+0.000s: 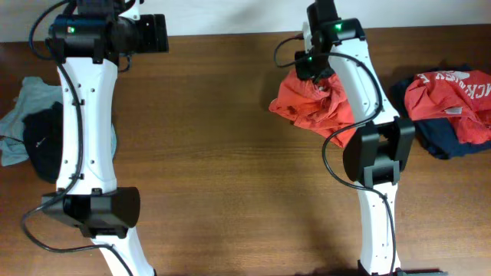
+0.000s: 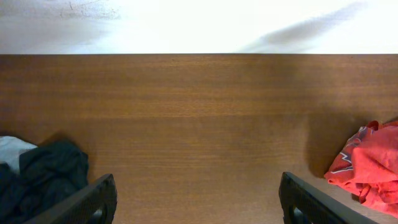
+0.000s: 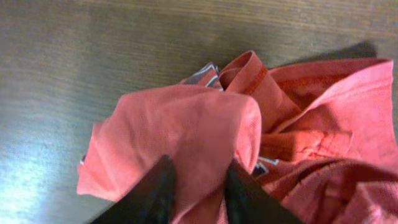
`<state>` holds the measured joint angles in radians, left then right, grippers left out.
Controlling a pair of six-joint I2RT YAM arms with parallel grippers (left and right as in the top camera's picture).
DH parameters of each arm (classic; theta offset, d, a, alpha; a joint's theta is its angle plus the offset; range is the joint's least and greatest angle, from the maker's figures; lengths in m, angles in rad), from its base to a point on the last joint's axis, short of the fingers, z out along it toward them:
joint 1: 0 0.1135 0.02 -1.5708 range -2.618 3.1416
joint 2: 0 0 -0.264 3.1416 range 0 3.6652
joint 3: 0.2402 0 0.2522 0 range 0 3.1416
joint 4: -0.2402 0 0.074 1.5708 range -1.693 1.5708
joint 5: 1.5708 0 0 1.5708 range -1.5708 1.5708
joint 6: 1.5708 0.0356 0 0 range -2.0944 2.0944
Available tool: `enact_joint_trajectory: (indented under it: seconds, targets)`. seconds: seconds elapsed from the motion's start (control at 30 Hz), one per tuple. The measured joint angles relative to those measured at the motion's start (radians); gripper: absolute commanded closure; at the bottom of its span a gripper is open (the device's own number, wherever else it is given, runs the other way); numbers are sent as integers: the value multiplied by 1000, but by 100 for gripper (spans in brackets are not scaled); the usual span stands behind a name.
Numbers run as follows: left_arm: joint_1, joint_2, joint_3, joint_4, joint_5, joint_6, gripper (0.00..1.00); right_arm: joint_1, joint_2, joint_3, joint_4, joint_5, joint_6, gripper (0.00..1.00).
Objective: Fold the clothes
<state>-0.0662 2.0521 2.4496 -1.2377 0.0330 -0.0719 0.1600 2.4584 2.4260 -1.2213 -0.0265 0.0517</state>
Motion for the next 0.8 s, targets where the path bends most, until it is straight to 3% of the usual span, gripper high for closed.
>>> enact_joint_trajectory:
  seconds: [0.07,0.13,0.3,0.5,0.8]
  targets:
    - [0,0,0,0,0,0,17,0,0,0,-1,0,0,83]
    - [0,0,0,0,0,0,17,0,0,0,-11,0,-1,96]
    - [0,0,-2,11,0,0,16,0,0,53,-142,0,5,96]
    - [0,0,-20,13,0,0,17,-3,-30,220,-447,0,55,96]
    - [0,0,-20,3,0,8,16,-46,-87,109,-471,-32,158,96]
